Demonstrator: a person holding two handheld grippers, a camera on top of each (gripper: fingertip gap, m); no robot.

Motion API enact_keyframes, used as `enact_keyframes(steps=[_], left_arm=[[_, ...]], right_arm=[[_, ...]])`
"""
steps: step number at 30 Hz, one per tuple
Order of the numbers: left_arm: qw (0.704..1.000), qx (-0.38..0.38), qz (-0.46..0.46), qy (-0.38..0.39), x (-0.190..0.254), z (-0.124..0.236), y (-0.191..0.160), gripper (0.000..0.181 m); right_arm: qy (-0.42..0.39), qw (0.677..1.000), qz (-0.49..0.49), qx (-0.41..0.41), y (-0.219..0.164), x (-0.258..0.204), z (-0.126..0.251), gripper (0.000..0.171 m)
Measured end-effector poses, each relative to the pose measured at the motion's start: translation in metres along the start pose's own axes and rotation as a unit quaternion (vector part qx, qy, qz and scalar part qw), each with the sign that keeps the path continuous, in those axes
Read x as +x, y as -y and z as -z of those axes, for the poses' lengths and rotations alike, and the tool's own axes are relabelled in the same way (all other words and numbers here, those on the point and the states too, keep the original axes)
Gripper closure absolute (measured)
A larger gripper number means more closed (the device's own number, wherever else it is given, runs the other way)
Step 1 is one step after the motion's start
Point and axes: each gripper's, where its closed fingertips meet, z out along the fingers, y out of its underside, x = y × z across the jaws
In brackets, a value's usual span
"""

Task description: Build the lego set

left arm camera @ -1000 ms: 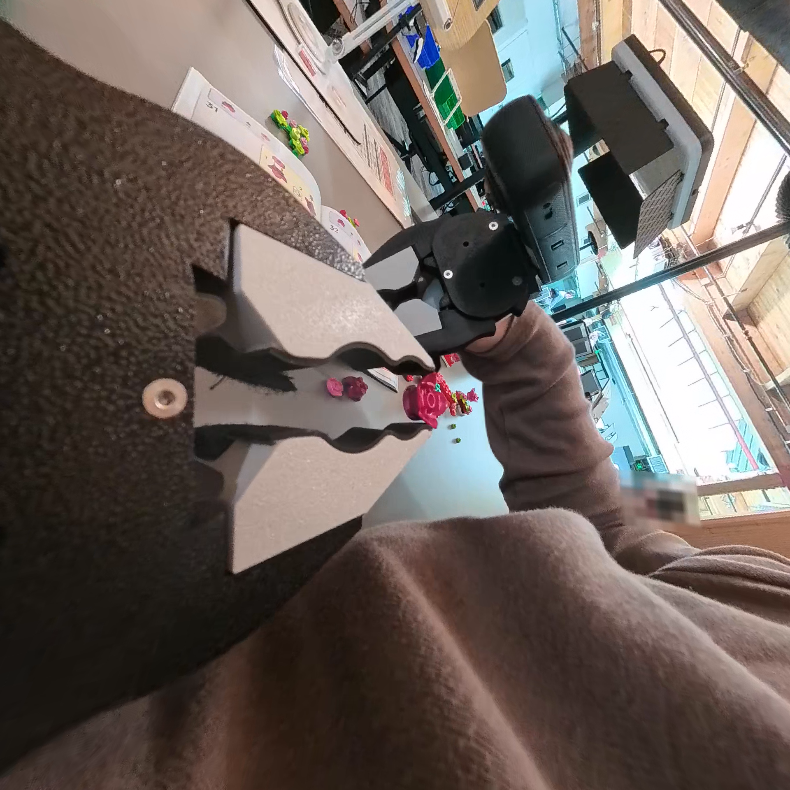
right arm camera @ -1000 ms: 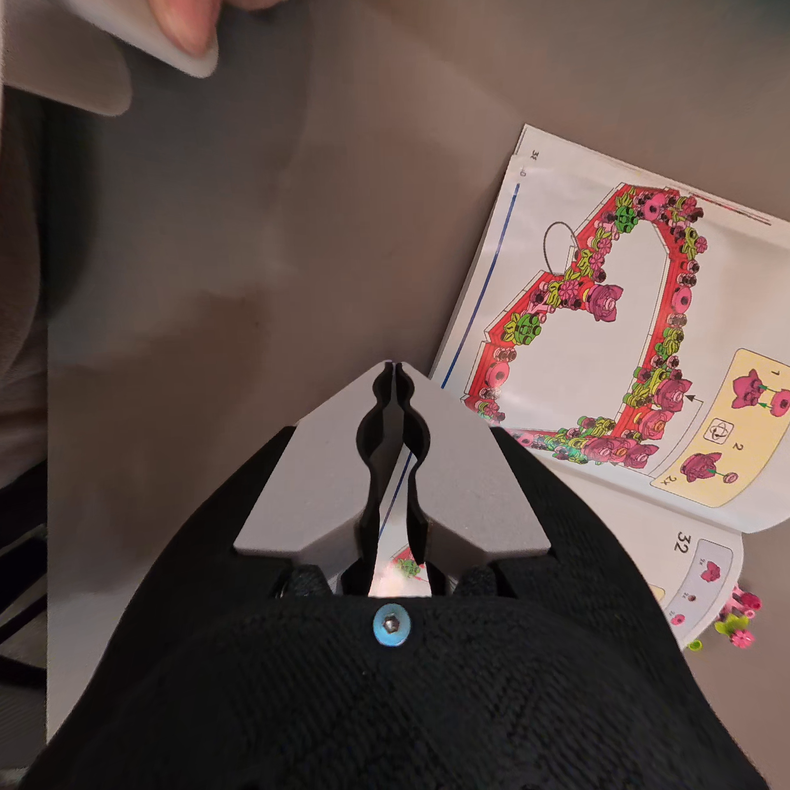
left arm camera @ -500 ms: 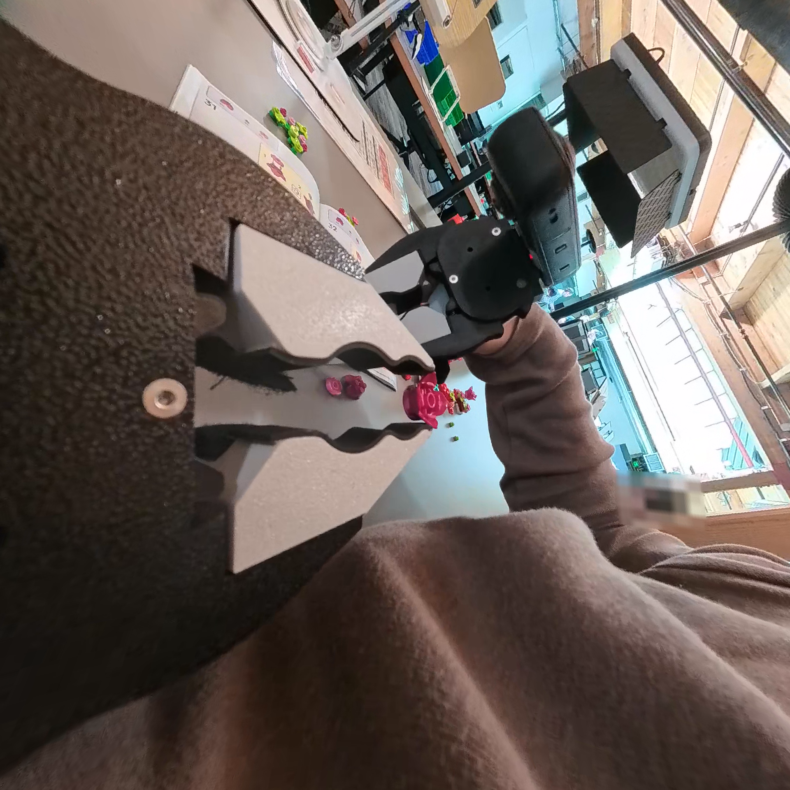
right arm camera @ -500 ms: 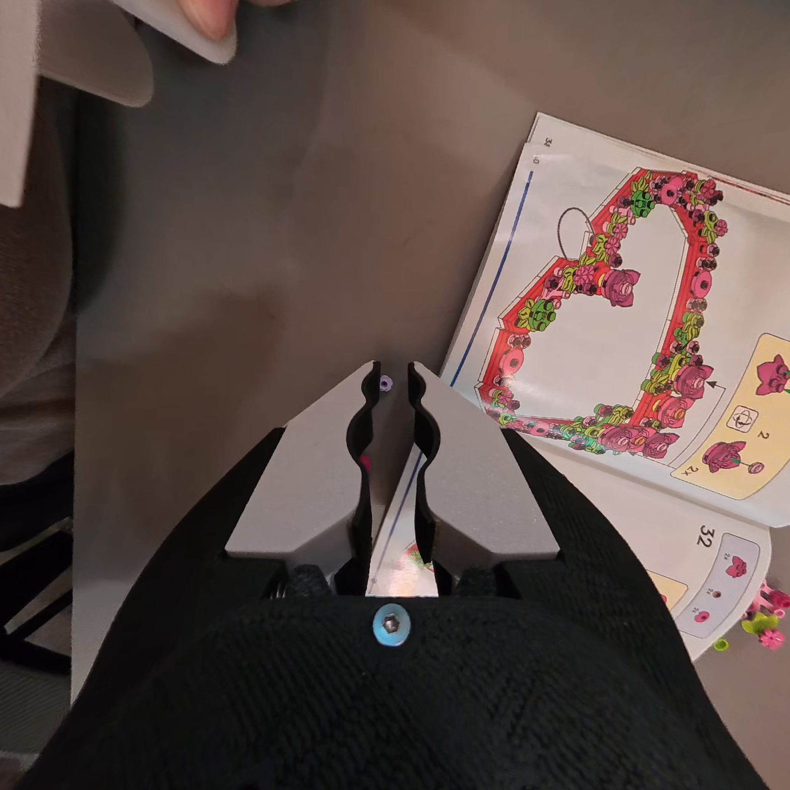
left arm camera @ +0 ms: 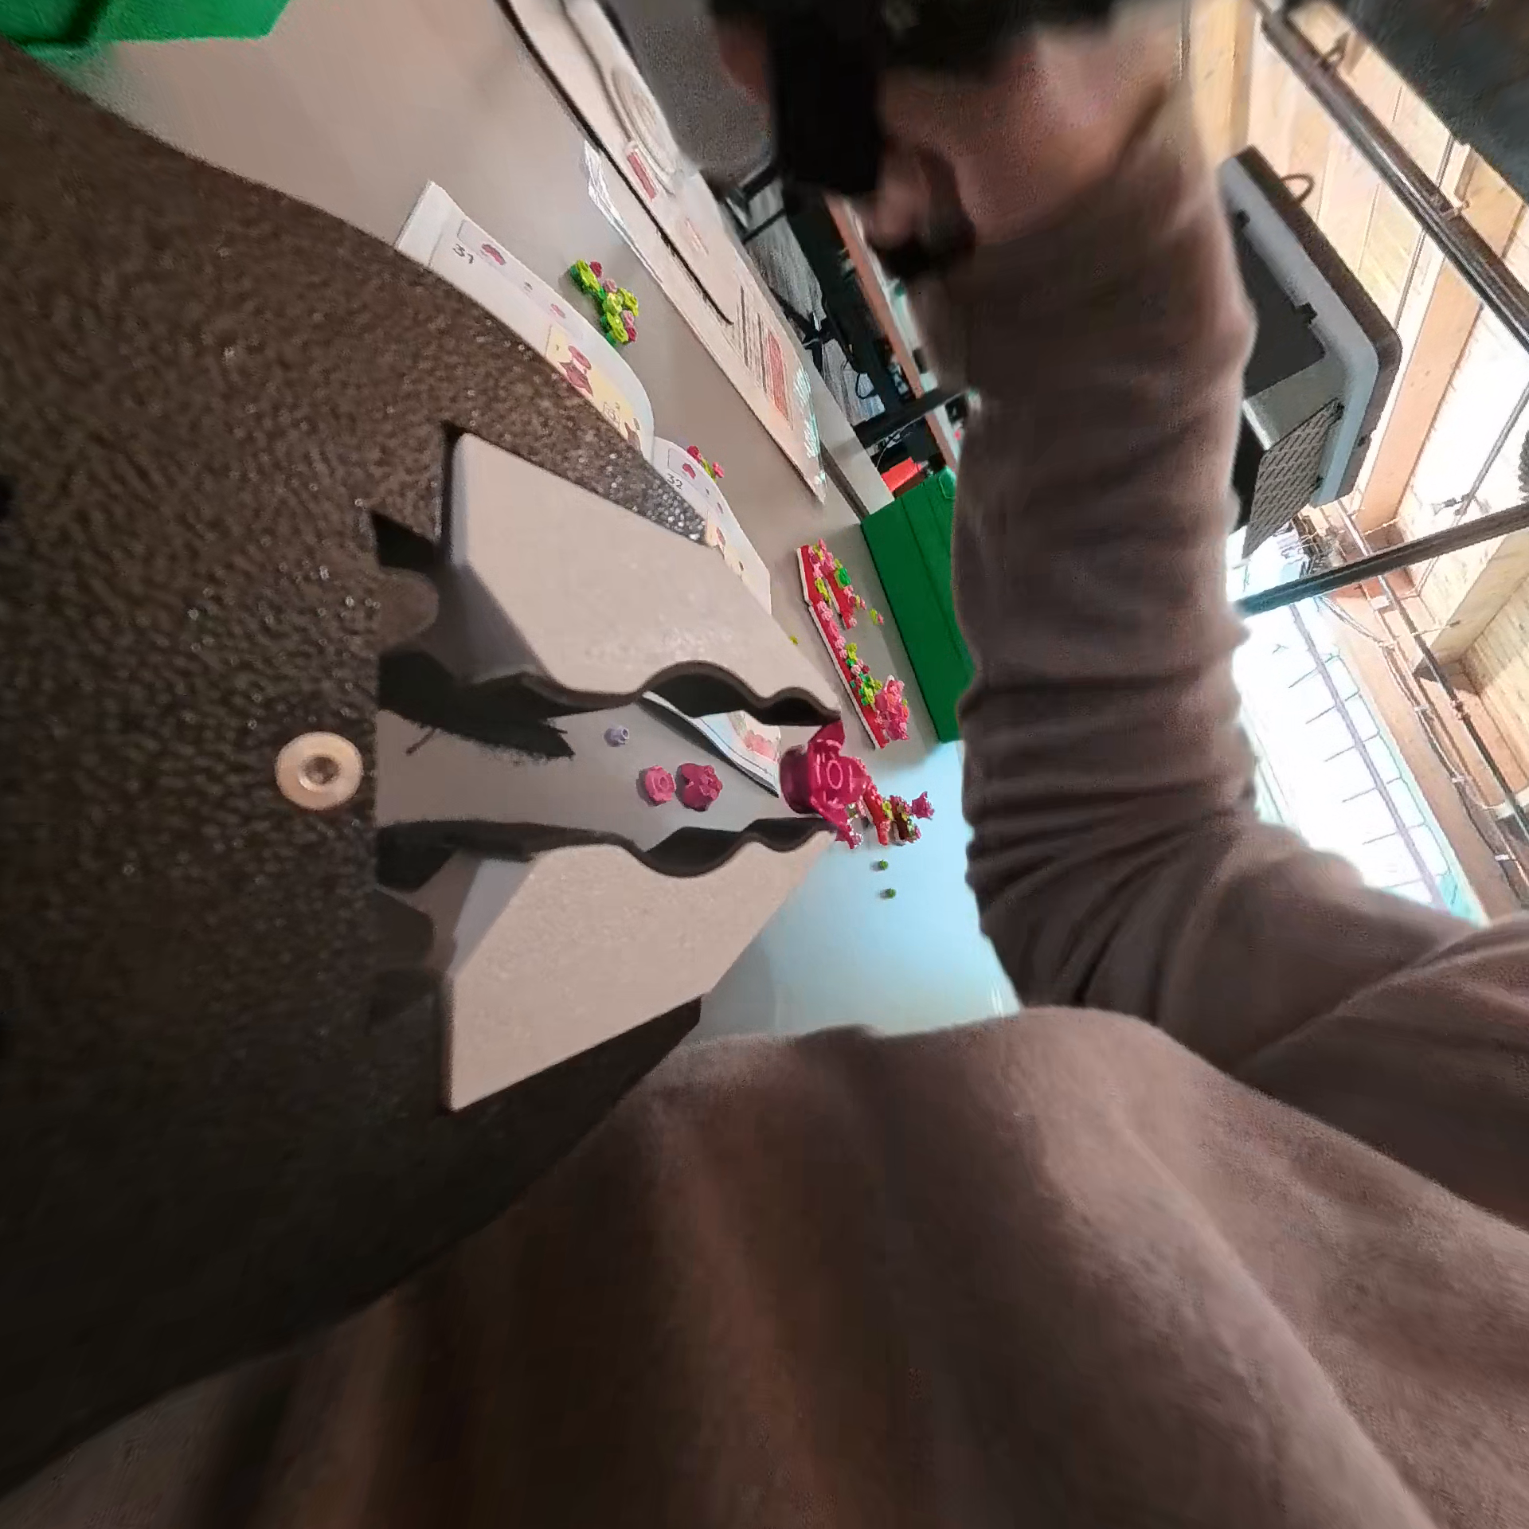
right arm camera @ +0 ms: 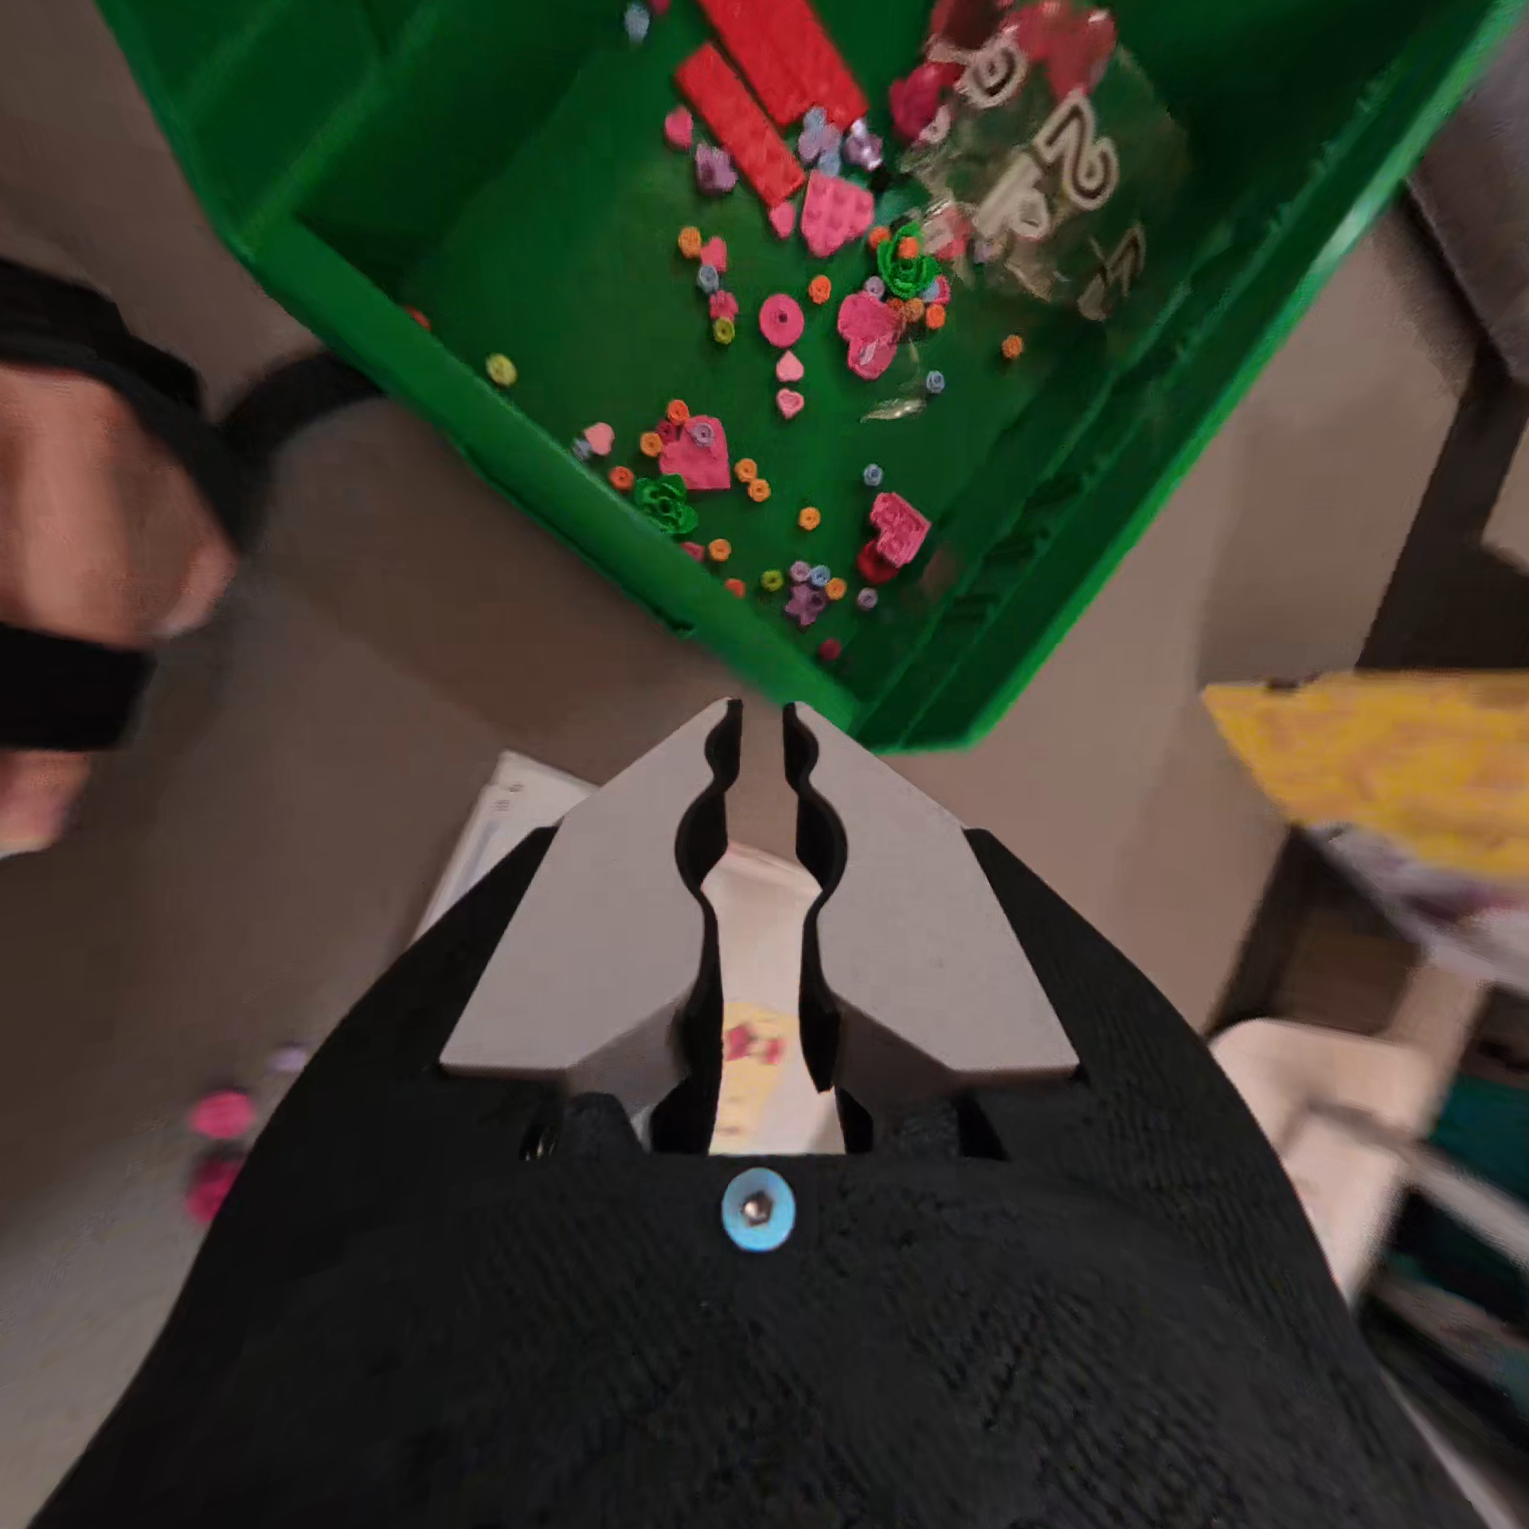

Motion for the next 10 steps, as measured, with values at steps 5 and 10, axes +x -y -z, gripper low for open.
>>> enact_keyframes(steps=[5,10], left_arm=[[1.0,-0.002,-0.001,-0.002,0.001,0.0,0.0,0.162],[1.0,0.002,0.002,-0.001,0.0,0.002,0.001,0.162]], right_arm=[[0.075,0.976,0.155,-0.137,0.02,0.01,-0.05,0.163],[0.13,0.93,0.247,-0.24,0.014,0.013,-0.078,0.16]])
